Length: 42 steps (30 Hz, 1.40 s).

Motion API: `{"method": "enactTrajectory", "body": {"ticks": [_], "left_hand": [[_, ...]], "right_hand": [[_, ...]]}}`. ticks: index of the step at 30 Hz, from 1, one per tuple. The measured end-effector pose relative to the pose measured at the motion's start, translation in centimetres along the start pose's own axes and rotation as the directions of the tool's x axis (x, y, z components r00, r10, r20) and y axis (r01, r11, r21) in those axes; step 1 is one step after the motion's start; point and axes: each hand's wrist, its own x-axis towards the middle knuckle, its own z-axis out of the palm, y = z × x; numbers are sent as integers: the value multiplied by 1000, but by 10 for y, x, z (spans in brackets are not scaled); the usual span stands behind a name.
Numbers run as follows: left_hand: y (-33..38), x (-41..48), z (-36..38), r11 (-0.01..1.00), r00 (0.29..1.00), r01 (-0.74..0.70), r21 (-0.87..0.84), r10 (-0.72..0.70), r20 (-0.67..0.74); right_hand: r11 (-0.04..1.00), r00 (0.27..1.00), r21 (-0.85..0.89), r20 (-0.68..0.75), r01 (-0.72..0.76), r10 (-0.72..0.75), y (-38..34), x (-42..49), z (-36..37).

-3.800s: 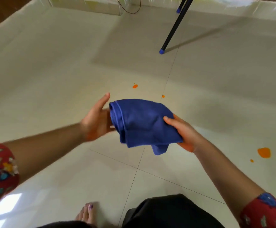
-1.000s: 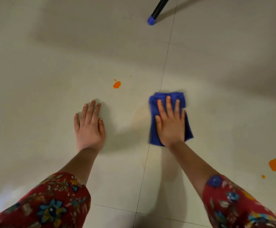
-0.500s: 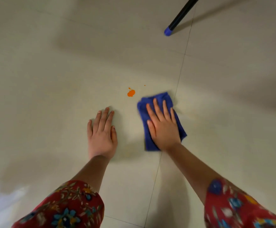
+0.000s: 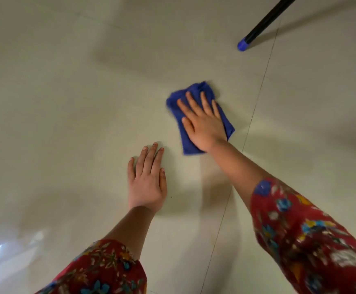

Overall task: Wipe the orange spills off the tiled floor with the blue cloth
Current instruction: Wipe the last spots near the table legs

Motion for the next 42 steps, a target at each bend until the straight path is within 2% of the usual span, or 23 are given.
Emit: {"method": "enactTrajectory", "body": {"ticks": [2, 3, 5, 7, 9, 10, 11, 13, 15, 16, 17, 19, 21, 23, 25, 27, 30, 31, 33, 36, 38, 40, 42], "left_hand": [[-1, 0, 0, 1000, 1000, -3, 0, 3, -1], [-2, 0, 0, 1000, 1000, -2, -1, 2, -1], [-1, 0, 0, 1000, 1000, 4, 4, -4, 2], [1, 1, -1, 1000, 1000, 2, 16, -2, 13], [0, 1, 0, 1000, 1000, 1, 22, -1, 15], [0, 1, 0, 1000, 1000, 0, 26, -1, 16], [0, 1, 1, 1000, 1000, -3, 31, 2, 14], [-1, 1, 1, 1000, 1000, -2, 30, 2, 0], [-1, 1, 1, 1000, 1000, -6, 17, 6, -13], [-1, 1, 2, 1000, 1000, -10, 9, 10, -18], [-1, 0, 2, 1000, 1000, -12, -4, 12, -27], [-2, -2, 3, 998, 998, 34, -53, -37, -59], [-2, -3, 3, 985, 983, 145, -91, -154, -95], [-3, -3, 4, 975, 972, 200, -100, -210, -108], [-3, -2, 5, 974, 970, 200, -110, -213, -116], [-4, -1, 7, 969, 965, 218, -117, -232, -123], [-6, -2, 9, 960, 958, 255, -113, -266, -103], [-6, -2, 10, 961, 960, 255, -108, -266, -92], [-5, -2, 10, 965, 964, 246, -94, -254, -82], [-4, -2, 9, 973, 972, 222, -67, -226, -70], [-4, -1, 9, 976, 974, 211, -47, -214, -69], [-4, 1, 10, 976, 975, 212, -46, -215, -63], [-4, 2, 9, 972, 971, 224, -72, -229, -67]], "right_hand": [[978, 978, -31, 21, 208, -208, 10, -45, 4], [971, 971, -36, 43, 235, -234, 25, -65, 4], [991, 990, -29, 50, 132, -131, 62, -76, -1], [996, 996, -19, 23, -82, 82, 80, -53, -6], [975, 975, 1, -22, -223, 222, 63, -17, -7], [971, 971, 16, -33, -237, 238, 46, -3, -6], [979, 979, 25, -20, -204, 205, 26, 5, -5], [1000, 1000, 7, -2, 5, -5, -7, -9, 3], [980, 980, 2, -19, 199, -199, -17, -51, 8], [973, 973, -1, -15, 231, -231, -13, -69, 9], [978, 978, -4, -15, 210, -210, -4, -76, 9], [999, 999, 12, -23, 47, -47, 12, -59, 7], [991, 990, 30, -45, -131, 133, 11, -16, -1], [976, 978, 65, -27, -206, 208, -8, 38, -5], [988, 990, 71, 13, -140, 140, -40, 78, -6], [998, 997, 38, 55, 49, -51, -72, 88, -4], [912, 909, -31, 100, 408, -404, -74, 43, 3], [882, 879, -32, 107, 471, -465, -58, 24, 4], [882, 879, -39, 113, 469, -463, -15, 9, 0], [986, 987, -36, 36, 160, -159, 16, 38, -7], [1000, 1000, -7, 7, 13, -13, -8, 62, -9], [996, 995, 20, 38, 91, -91, -46, 67, -5], [957, 956, 42, 56, 287, -289, -70, 35, 2]]}}
